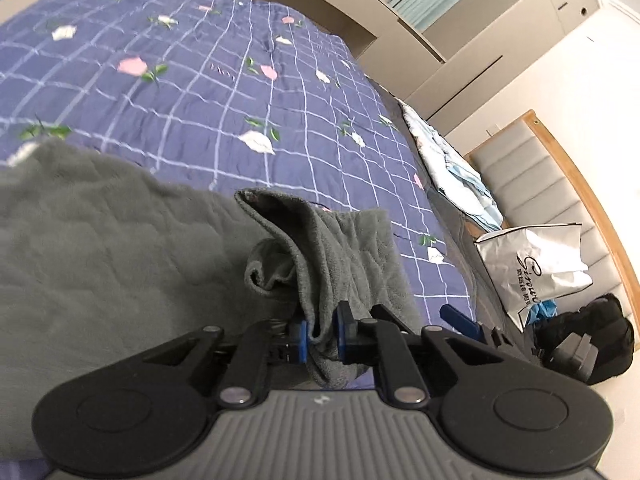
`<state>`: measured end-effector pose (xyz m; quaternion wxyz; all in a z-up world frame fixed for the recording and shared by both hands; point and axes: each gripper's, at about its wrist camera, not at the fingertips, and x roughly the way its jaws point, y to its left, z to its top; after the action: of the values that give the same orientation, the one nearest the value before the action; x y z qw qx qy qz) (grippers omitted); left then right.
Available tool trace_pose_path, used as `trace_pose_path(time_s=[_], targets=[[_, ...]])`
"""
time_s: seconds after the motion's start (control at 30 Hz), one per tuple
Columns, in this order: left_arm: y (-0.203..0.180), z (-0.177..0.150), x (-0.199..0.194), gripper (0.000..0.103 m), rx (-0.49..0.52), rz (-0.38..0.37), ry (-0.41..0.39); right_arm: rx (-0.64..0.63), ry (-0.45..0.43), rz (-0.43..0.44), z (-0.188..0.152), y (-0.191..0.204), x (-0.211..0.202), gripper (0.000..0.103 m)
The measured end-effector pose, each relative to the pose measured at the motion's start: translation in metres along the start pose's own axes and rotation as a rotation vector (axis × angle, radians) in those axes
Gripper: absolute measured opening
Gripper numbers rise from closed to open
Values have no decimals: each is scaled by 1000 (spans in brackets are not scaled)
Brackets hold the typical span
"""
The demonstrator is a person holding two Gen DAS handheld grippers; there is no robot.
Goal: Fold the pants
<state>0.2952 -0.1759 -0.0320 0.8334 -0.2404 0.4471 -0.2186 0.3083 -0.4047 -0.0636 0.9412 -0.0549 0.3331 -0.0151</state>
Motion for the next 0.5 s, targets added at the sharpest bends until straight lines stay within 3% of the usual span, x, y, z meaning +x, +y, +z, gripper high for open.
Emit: trace_pose_path(time_s=[0.5], targets=[[81, -10, -86, 13, -42, 86, -34, -202, -11, 155, 3, 109, -39, 102]])
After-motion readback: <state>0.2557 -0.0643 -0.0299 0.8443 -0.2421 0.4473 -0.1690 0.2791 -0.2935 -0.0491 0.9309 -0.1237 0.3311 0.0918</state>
